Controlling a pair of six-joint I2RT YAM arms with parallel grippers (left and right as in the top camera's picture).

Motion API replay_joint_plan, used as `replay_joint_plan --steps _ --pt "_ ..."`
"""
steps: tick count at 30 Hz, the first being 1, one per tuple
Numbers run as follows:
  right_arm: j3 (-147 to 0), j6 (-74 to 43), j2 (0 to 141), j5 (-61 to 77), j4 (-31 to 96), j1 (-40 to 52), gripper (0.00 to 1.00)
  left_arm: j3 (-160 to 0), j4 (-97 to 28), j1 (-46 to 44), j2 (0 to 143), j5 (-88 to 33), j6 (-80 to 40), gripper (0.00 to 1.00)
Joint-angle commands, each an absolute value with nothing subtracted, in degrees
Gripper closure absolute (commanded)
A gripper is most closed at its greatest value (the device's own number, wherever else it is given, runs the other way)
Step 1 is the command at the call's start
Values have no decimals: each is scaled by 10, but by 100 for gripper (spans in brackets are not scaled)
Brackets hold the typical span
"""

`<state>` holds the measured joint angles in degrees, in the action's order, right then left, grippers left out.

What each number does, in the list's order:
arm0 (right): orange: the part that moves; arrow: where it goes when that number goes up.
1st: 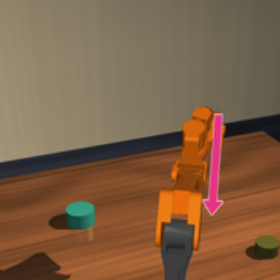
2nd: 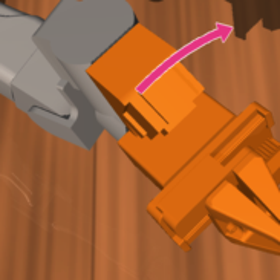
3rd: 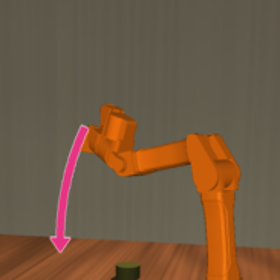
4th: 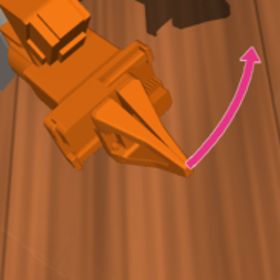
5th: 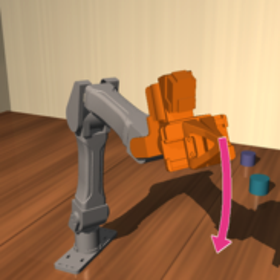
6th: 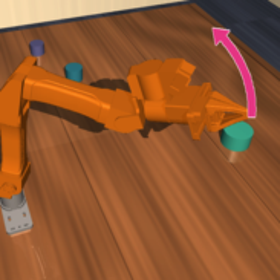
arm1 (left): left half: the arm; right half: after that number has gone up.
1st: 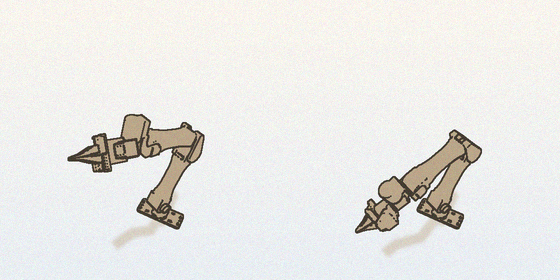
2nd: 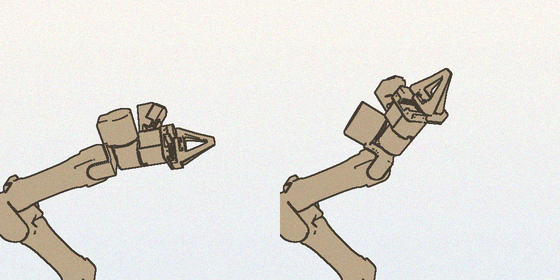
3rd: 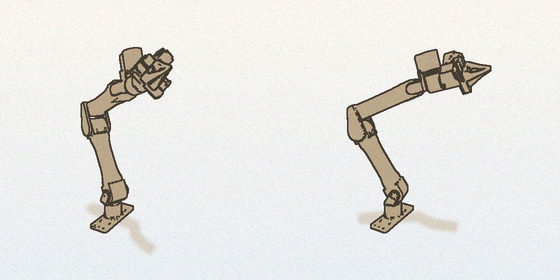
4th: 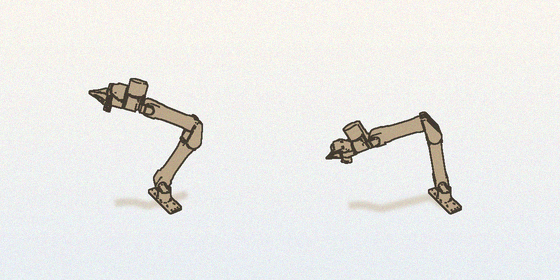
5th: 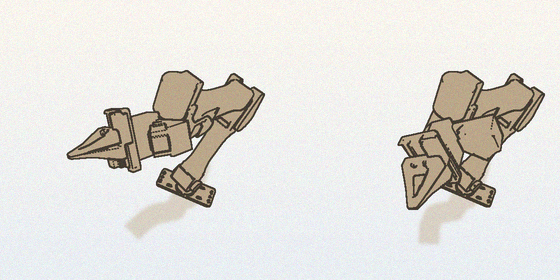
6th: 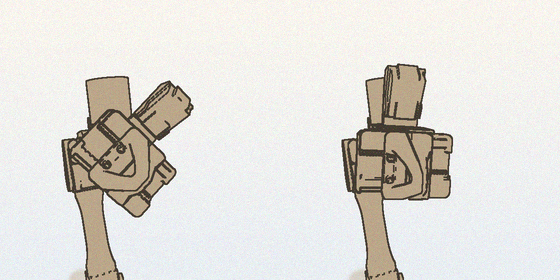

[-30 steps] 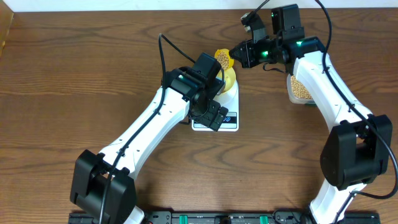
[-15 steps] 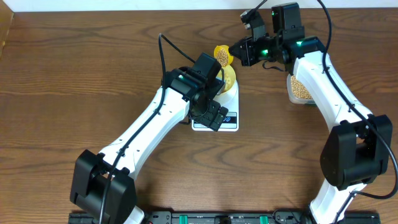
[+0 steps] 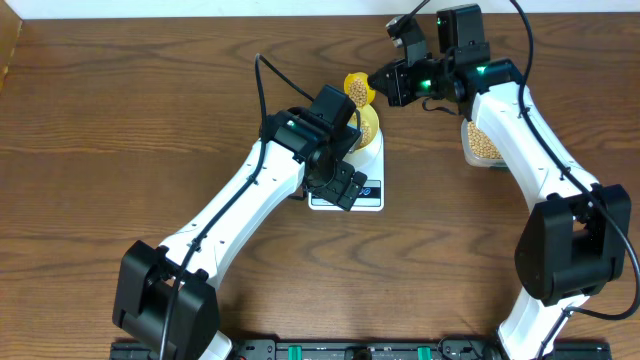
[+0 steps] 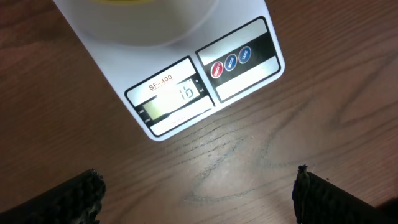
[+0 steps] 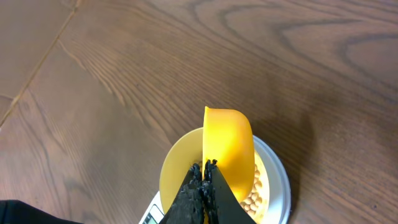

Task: Scoop item into bowl and weigh 50g on scale
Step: 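Tilt the scoop with the right gripper to pour soybeans into the bowl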

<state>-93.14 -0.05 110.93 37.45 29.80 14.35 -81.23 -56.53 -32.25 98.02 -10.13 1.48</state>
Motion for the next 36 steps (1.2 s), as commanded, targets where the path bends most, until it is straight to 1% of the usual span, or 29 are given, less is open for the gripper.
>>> replay_joint_plan --steps 1,12,16,21,33,36 --pt "-930 71 1098 378 303 154 99 -810 -566 -321 985 -94 12 2" --pt "-930 136 1098 375 321 165 99 -810 -566 -321 985 -94 12 2" --pt "-930 160 1098 354 331 166 99 -810 -566 -321 985 -94 12 2" --pt "-930 160 1098 316 332 166 99 -810 -566 -321 985 -94 12 2" --pt "-930 160 1098 317 343 182 99 -810 -566 -321 985 -94 12 2" --pt "-930 191 1098 313 344 191 99 -810 -566 -321 985 -94 12 2"
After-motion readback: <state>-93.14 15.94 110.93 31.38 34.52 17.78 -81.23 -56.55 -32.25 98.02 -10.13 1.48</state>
